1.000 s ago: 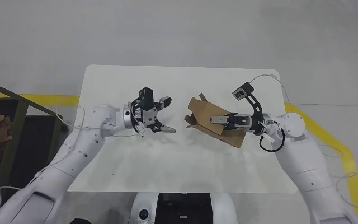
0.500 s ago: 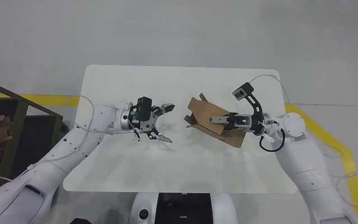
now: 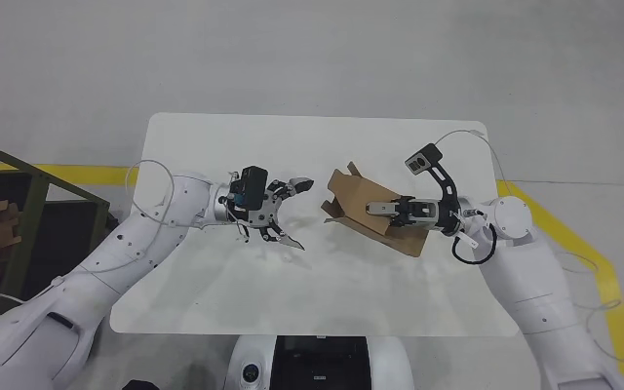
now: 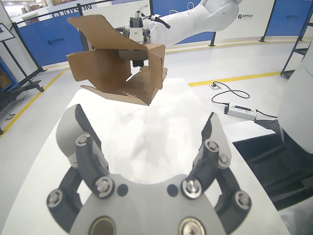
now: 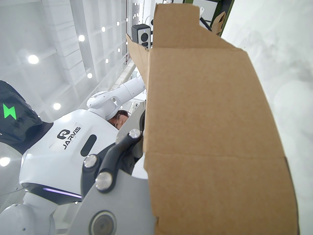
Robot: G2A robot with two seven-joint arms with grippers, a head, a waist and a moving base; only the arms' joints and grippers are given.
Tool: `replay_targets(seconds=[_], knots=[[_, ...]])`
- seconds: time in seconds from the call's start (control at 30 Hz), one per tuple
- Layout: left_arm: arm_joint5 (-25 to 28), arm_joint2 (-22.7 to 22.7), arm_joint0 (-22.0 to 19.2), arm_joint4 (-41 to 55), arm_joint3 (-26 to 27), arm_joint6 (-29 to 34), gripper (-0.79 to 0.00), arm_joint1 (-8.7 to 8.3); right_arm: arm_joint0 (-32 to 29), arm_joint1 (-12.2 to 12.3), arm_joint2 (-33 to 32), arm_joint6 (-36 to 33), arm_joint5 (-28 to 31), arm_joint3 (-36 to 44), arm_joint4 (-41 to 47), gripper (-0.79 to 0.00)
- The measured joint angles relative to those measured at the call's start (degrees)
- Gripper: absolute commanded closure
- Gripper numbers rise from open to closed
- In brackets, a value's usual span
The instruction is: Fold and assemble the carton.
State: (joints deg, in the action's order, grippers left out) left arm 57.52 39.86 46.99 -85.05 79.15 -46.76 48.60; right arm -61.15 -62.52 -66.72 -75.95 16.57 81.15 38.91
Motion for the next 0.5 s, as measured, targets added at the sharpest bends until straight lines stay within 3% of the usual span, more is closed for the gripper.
replay_targets(seconds=[0.3,0.5], knots=[[-0.2,0.0,0.2,0.2,0.1,0.2,-0.785,0.02,0.0,0.0,0.0,0.0,0.0,0.0,0.0,0.0],[-0.1,1.3,1.4,1.6,1.3,4.5,-0.785,-0.07,-0.6,0.0,0.4,1.3,-0.4,1.2,-0.9,0.0]])
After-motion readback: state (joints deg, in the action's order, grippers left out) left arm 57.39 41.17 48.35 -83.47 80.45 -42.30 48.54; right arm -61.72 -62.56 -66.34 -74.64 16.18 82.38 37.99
